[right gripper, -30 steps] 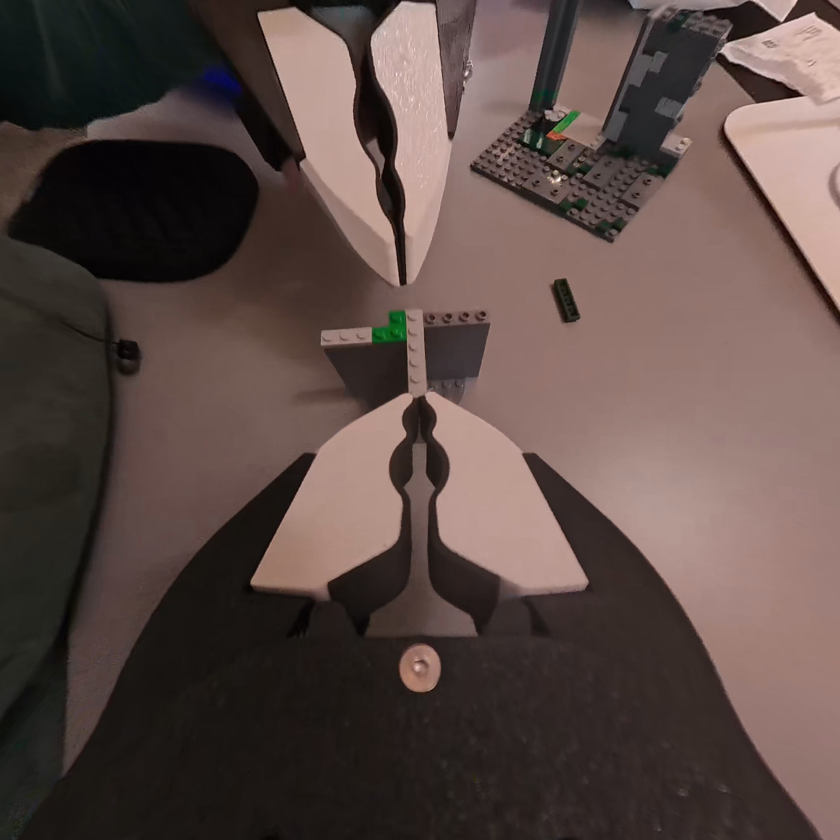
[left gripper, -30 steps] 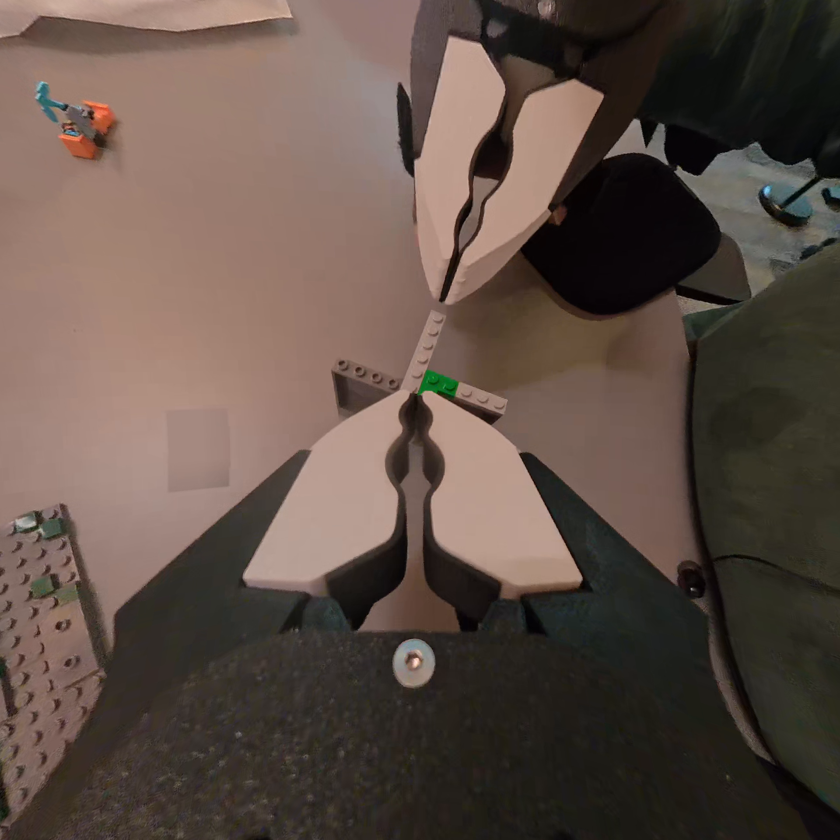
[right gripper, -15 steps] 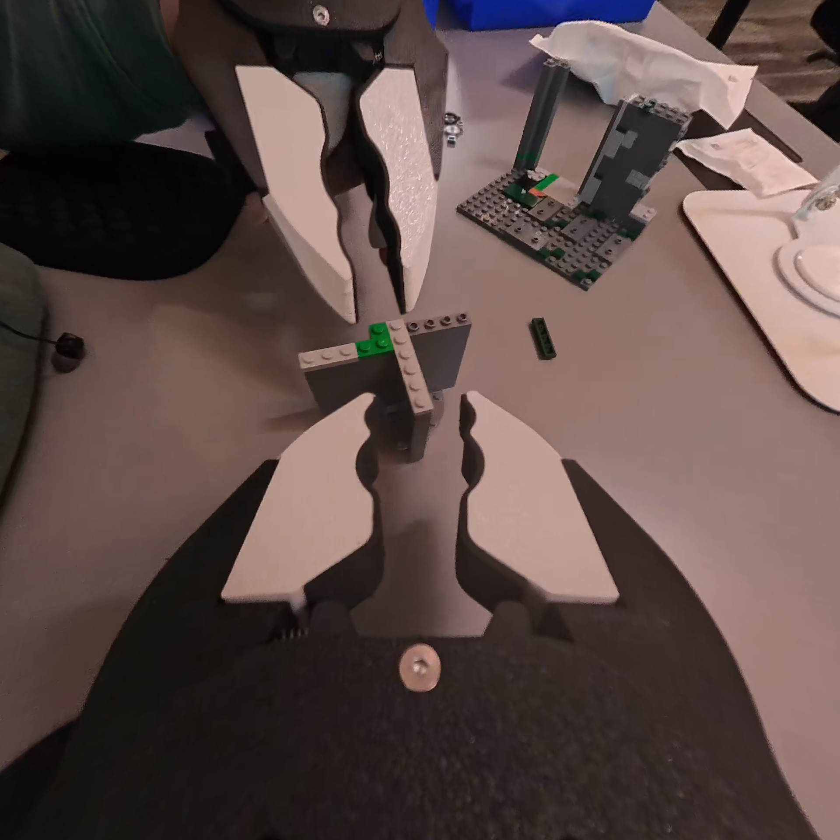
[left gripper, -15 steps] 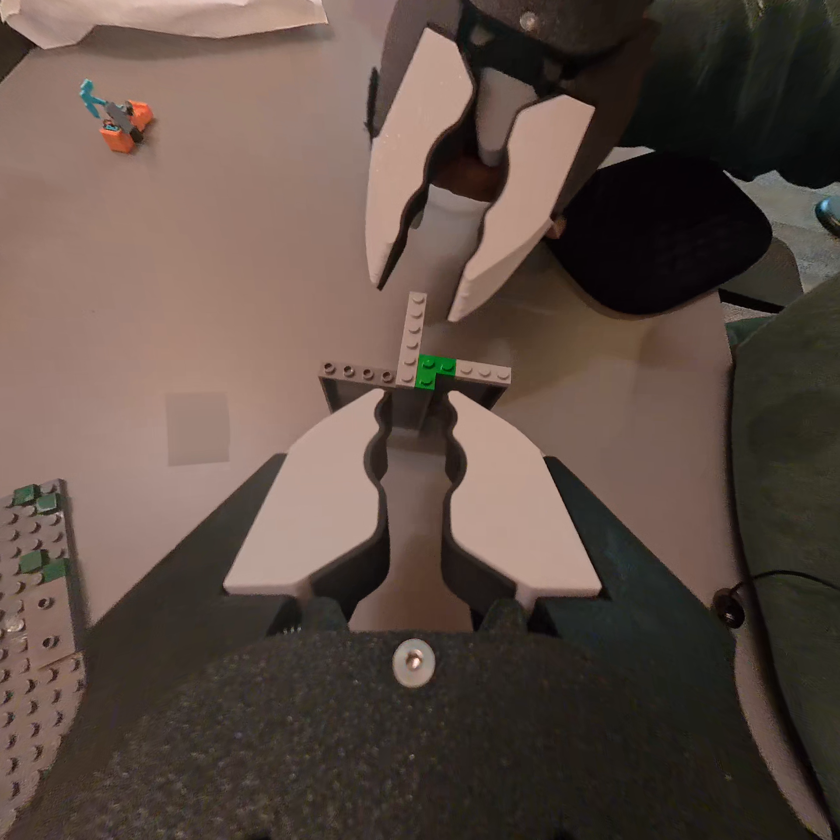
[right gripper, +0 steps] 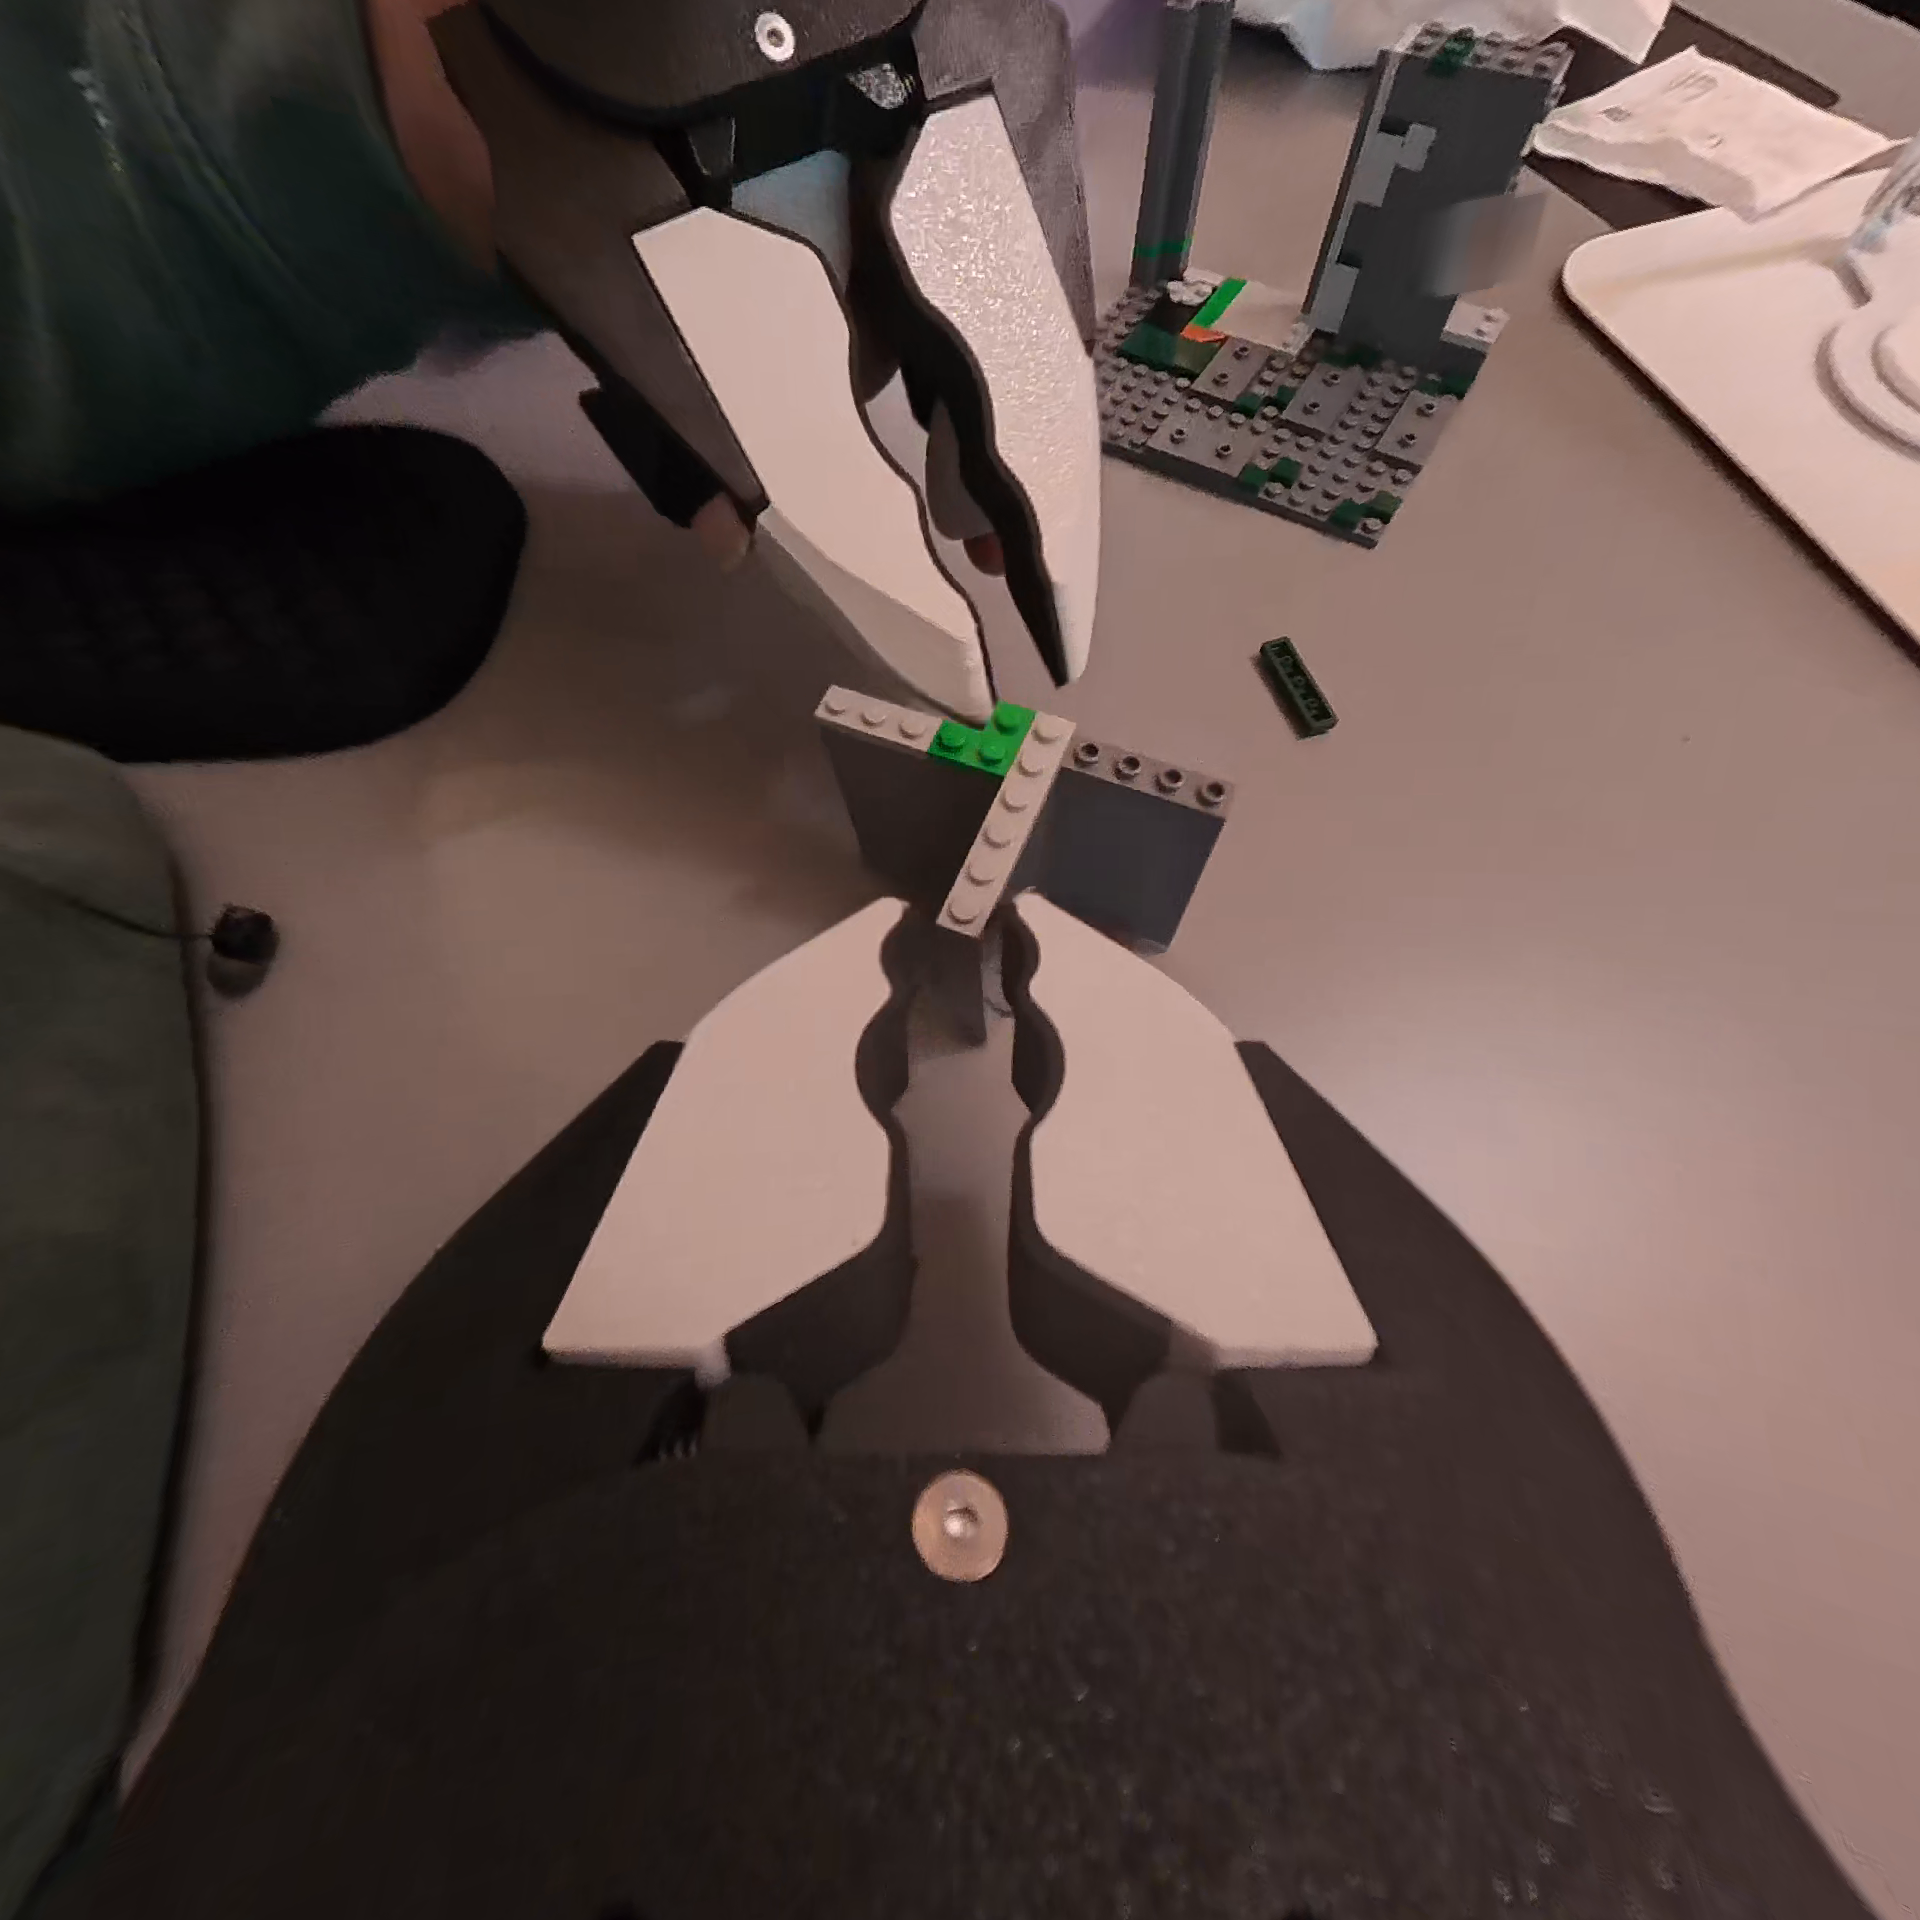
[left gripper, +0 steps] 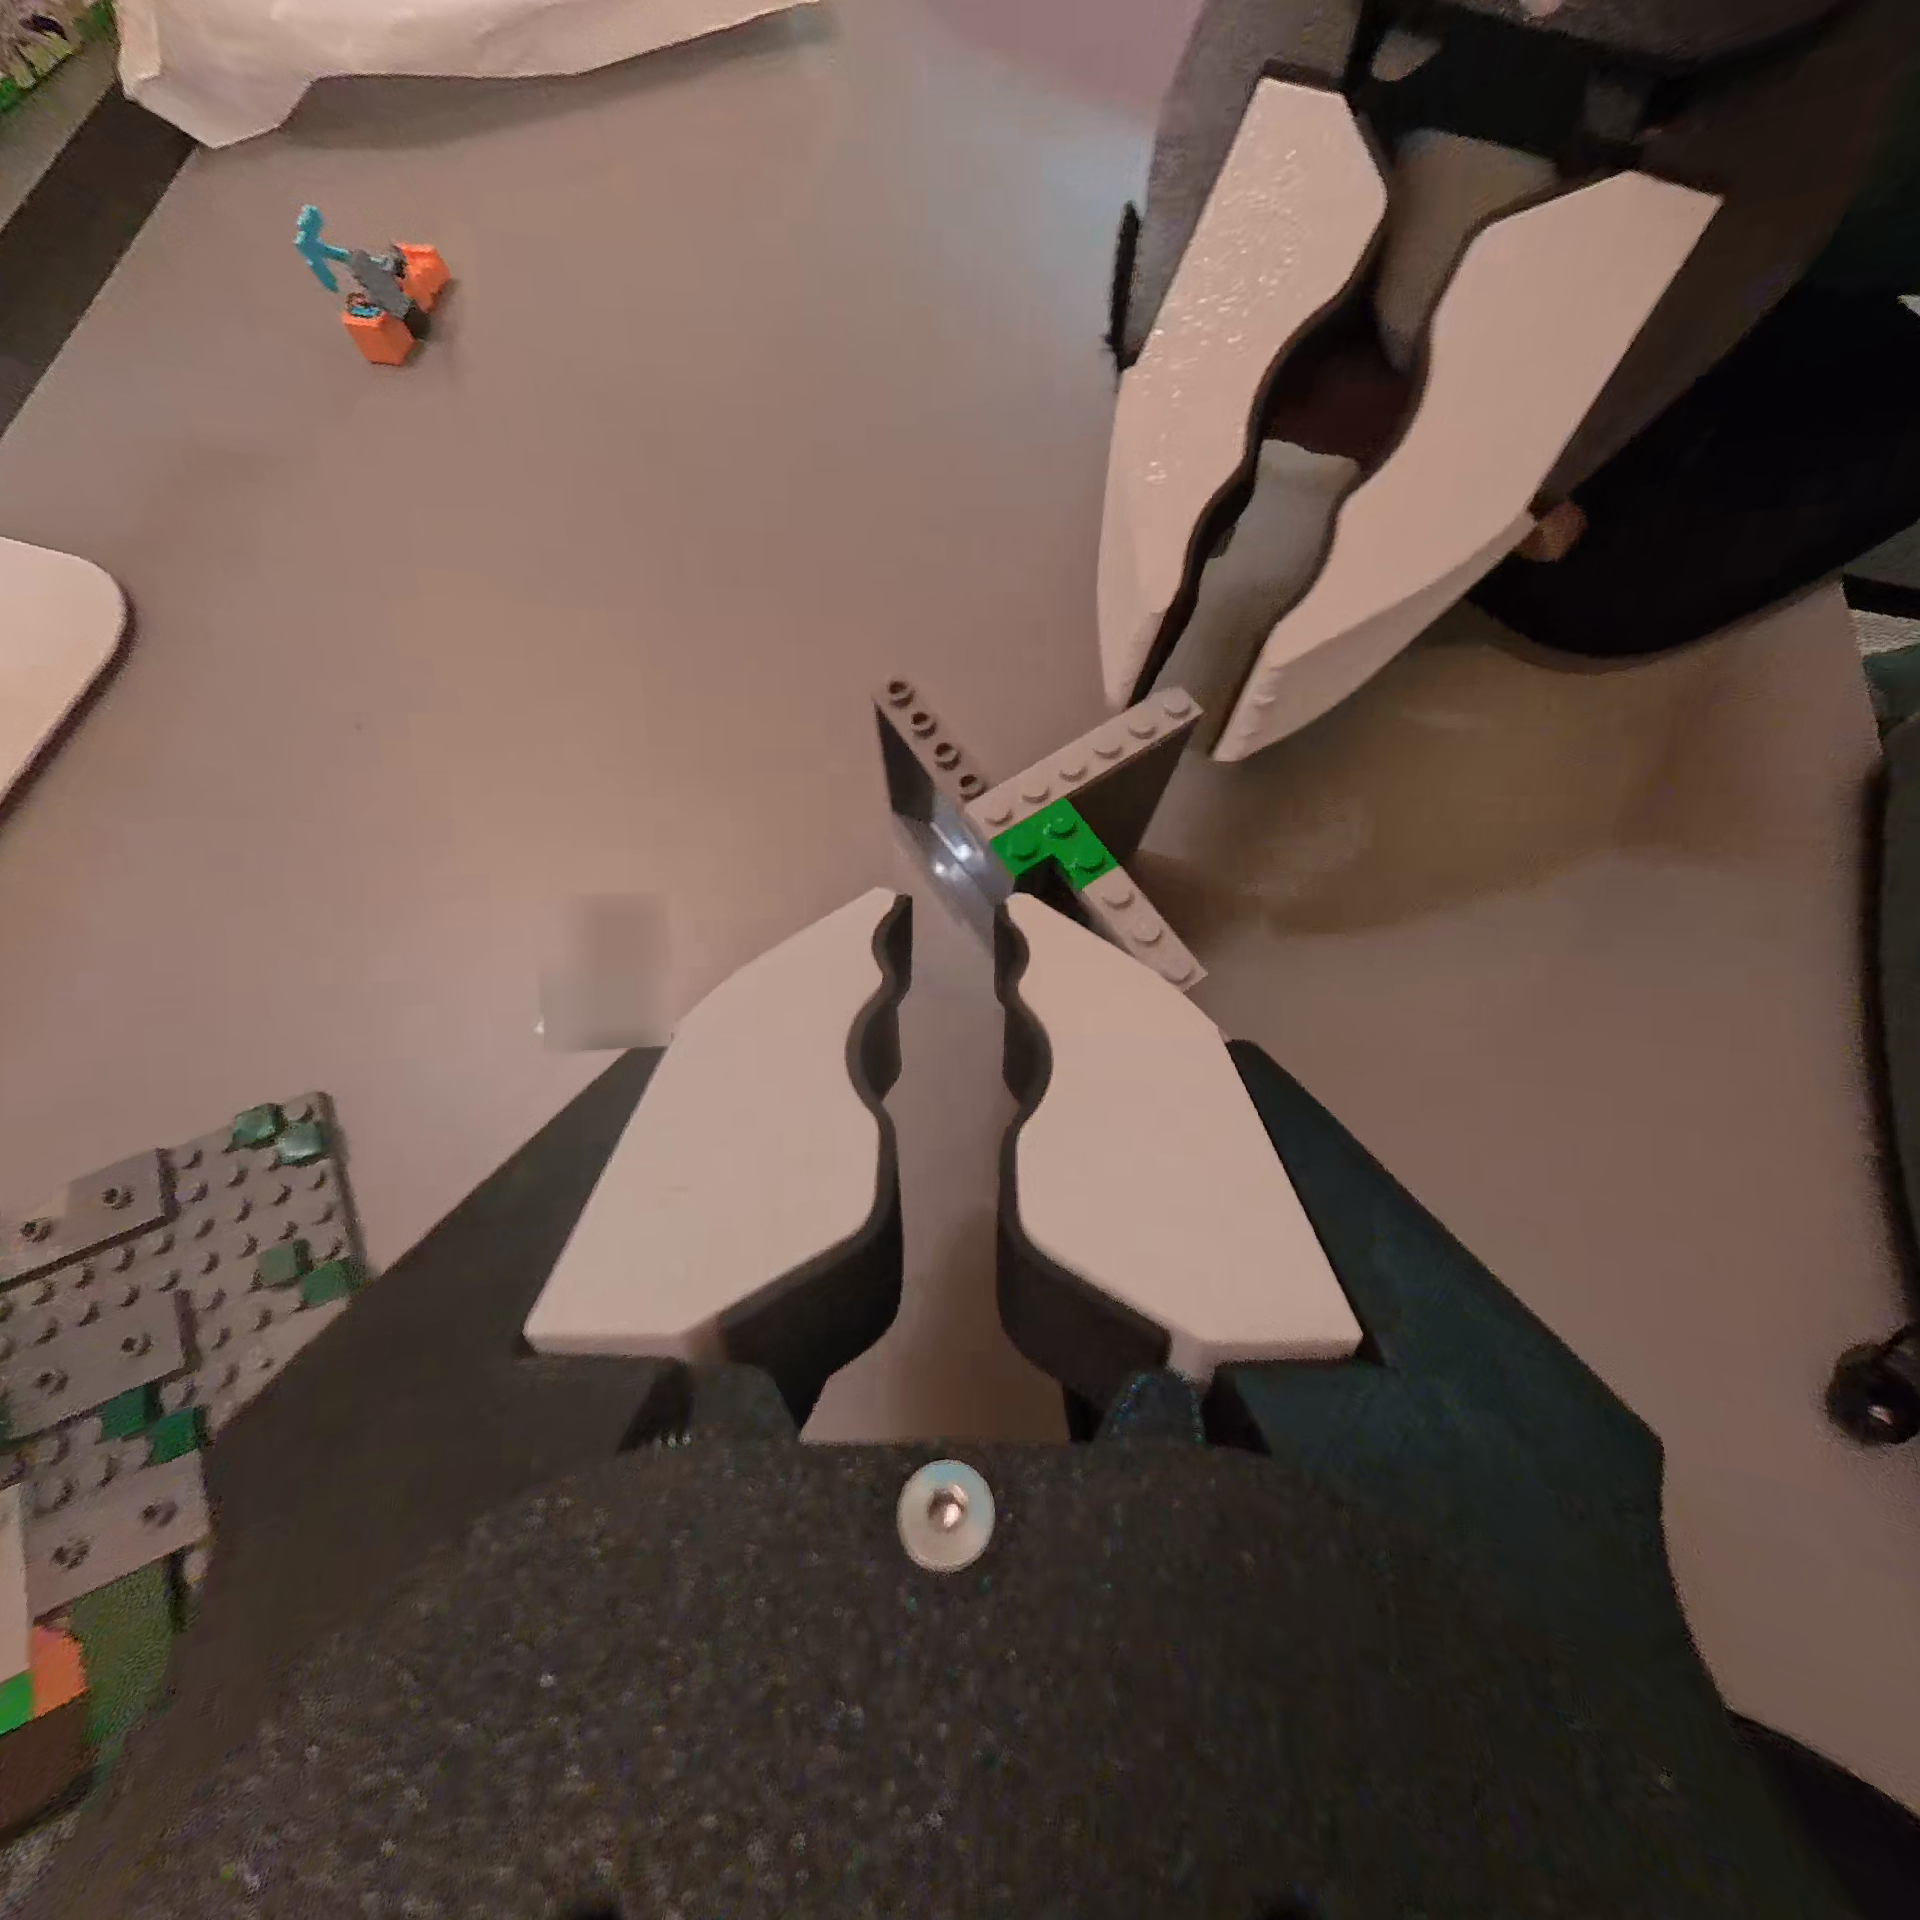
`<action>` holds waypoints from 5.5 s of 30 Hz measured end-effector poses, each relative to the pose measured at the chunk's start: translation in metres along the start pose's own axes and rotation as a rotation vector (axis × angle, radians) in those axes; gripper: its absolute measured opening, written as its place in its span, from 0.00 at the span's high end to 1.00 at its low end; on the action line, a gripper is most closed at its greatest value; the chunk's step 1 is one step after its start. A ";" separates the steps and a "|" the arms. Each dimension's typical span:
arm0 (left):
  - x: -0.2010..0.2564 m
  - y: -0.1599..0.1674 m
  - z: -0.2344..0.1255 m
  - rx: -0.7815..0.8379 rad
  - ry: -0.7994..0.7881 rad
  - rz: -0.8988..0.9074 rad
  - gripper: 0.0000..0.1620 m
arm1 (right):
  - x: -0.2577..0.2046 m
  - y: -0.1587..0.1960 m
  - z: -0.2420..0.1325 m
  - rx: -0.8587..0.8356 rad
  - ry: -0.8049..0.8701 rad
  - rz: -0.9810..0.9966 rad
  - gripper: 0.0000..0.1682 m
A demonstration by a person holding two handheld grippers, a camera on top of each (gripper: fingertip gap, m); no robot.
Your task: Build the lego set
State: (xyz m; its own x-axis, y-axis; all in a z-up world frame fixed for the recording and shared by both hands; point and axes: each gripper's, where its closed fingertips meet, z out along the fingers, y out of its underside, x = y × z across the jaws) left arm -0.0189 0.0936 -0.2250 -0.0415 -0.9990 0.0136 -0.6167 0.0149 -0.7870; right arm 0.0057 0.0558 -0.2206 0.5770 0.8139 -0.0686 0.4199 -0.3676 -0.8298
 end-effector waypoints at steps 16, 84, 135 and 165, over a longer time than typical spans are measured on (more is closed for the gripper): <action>0.026 0.001 -0.006 -0.039 -0.154 -0.110 0.87 | 0.004 -0.004 0.003 -0.219 -0.446 0.583 0.87; -0.009 0.004 -0.014 0.084 -0.210 0.026 0.93 | 0.027 -0.026 0.027 -0.089 -0.403 0.234 0.97; -0.062 0.020 -0.070 0.347 -0.448 -0.195 1.00 | 0.094 -0.015 0.103 -0.233 -0.207 -0.414 0.87; 0.088 -0.065 -0.049 0.467 -0.050 0.368 0.96 | -0.062 -0.058 -0.041 -0.095 -0.895 0.354 0.96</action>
State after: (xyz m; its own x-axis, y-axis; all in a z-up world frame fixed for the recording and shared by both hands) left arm -0.0212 0.0069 -0.1428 -0.1431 -0.9327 -0.3310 -0.1577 0.3517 -0.9228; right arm -0.0257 0.0077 -0.1458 -0.0497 0.6762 -0.7350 0.4023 -0.6600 -0.6345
